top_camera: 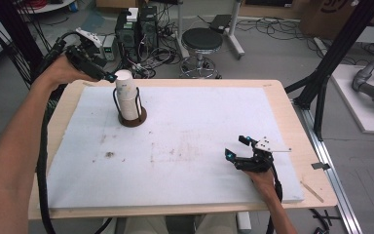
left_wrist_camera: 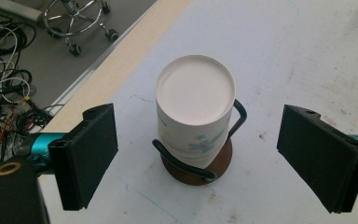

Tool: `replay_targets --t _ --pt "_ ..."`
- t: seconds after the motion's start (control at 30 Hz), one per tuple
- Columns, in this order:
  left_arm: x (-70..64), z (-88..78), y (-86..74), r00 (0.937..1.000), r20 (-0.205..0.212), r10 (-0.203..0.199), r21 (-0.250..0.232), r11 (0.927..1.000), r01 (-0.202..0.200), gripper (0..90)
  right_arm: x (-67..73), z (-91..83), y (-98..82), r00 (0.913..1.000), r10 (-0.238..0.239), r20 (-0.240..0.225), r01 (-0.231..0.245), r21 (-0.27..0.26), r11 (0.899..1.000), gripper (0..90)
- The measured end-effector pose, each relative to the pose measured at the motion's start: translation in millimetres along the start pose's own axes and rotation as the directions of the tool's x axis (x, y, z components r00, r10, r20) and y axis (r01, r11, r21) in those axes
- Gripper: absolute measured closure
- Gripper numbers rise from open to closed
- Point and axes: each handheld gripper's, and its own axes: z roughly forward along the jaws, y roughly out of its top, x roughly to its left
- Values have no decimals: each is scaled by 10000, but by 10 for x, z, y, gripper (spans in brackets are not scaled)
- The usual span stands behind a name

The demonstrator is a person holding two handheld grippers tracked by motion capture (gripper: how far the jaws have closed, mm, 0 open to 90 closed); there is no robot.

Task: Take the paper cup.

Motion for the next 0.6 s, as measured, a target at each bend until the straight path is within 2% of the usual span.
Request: replay_targets --t 0.2,0.27,0.43,0.57,0.6 --pt "10 68 92 9997 180 190 293 9994 -195 122 0 3 1 10000 -86 37 86 -12 10000 151" --pt "12 133 136 9989 166 427 903 9949 -440 122 0 3 1 9999 -103 50 103 -5 9999 151" --pt "20 197 220 9978 271 606 1171 9911 -634 122 3 3 0 9998 -152 91 153 -19 9999 151" --pt "38 235 234 9981 268 548 1119 9921 -575 122 17 3 1 9999 -89 100 89 26 10000 151" --pt "48 280 223 9981 278 550 1452 9877 -585 123 11 4 2 9998 -132 120 132 9 9999 151"
